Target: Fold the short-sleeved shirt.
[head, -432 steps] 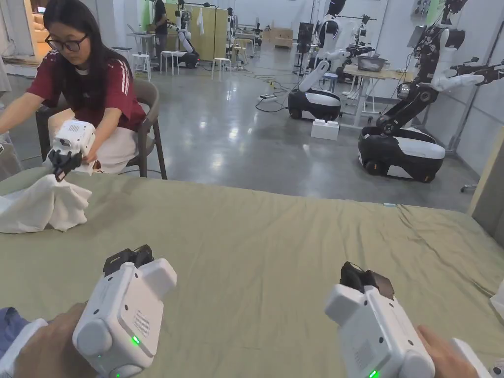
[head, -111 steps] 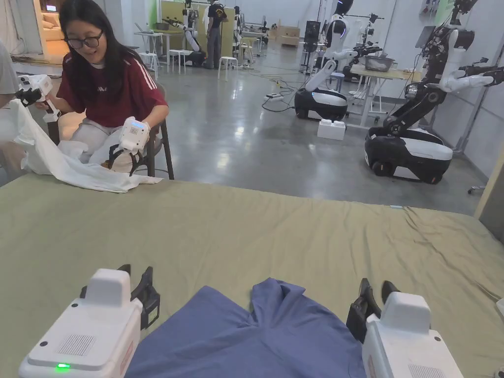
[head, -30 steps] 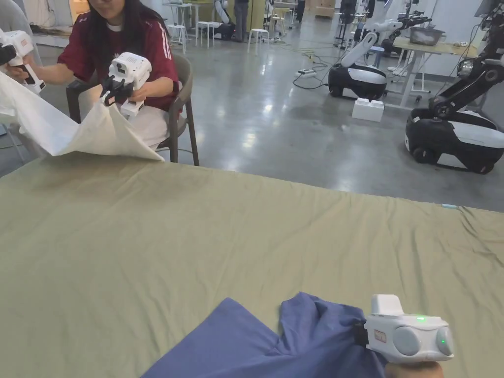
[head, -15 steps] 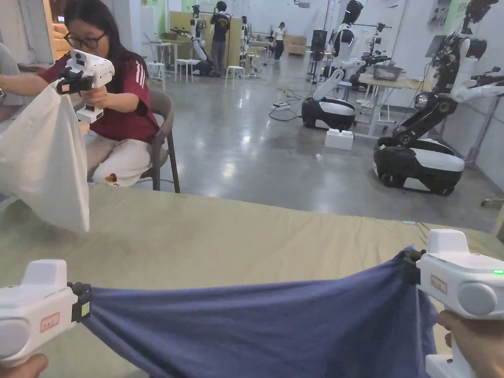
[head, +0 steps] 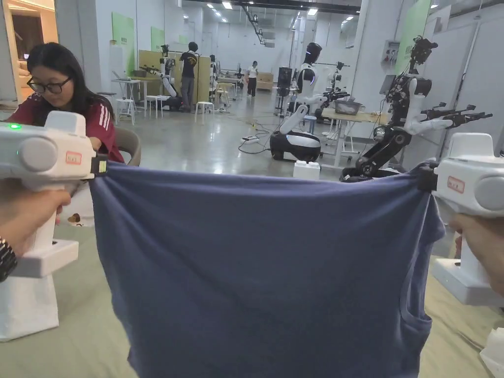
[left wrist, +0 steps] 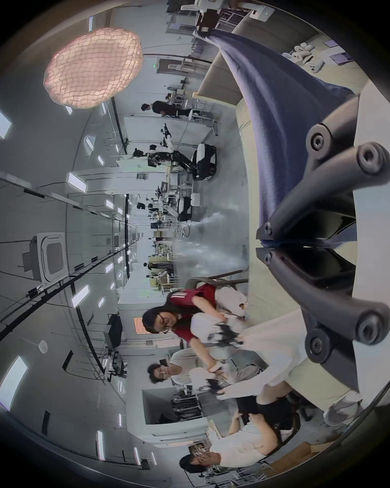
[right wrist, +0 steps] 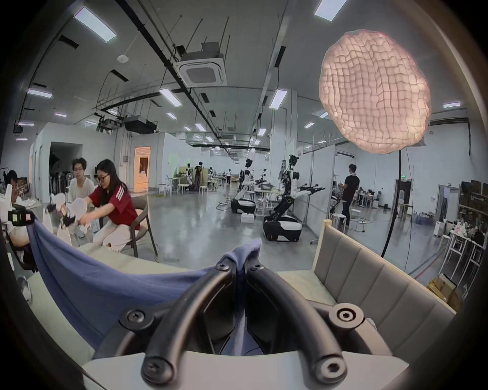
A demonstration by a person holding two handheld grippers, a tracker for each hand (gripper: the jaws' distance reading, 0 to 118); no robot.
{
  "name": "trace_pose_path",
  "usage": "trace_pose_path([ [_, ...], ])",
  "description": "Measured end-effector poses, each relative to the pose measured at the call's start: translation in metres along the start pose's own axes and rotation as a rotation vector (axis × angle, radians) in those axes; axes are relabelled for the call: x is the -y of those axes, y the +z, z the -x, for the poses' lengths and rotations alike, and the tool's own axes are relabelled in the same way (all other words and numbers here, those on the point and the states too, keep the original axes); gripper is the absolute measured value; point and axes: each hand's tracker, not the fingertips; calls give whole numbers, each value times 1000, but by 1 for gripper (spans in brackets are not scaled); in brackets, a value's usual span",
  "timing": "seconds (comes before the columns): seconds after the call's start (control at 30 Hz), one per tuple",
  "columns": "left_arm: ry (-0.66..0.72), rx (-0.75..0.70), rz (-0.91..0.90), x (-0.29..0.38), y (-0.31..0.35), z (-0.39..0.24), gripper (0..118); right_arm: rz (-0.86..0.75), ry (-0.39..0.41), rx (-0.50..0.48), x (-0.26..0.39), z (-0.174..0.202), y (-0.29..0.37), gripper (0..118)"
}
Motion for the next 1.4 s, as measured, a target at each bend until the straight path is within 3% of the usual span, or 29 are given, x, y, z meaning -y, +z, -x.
trace_pose_path([
  [0.07,-8,-9,-9,-19,-12,1,0,-14,-26,-6,-20,-13,-20,3],
  [0.1,-13,-16,-13,-26,-15,2,0,-64,5,-19,-32,-2,-9,3],
  [0.2,-2,-25,-24,-51,-37,10,0,-69,2,-18,-54,-4,-30,3],
  [0.23,10,-25,-34,-57,-42,12,0,-154,66,-26,-64,10,-19,3],
  [0.33,25,-41,-53,-73,-58,12,0,-151,75,-22,-74,31,-21,3],
  [0.63,-30,-107,-75,-83,-109,1,0,-145,55,-31,-83,26,-87,2],
  [0.87,-67,-114,-72,-35,-128,-2,0,-160,79,-49,-36,28,-99,3],
  [1.03,-81,-80,-24,20,-123,0,0,-85,121,-47,17,26,-87,3],
  [1.4,-55,-28,7,106,-39,2,0,7,149,-31,85,25,4,3],
])
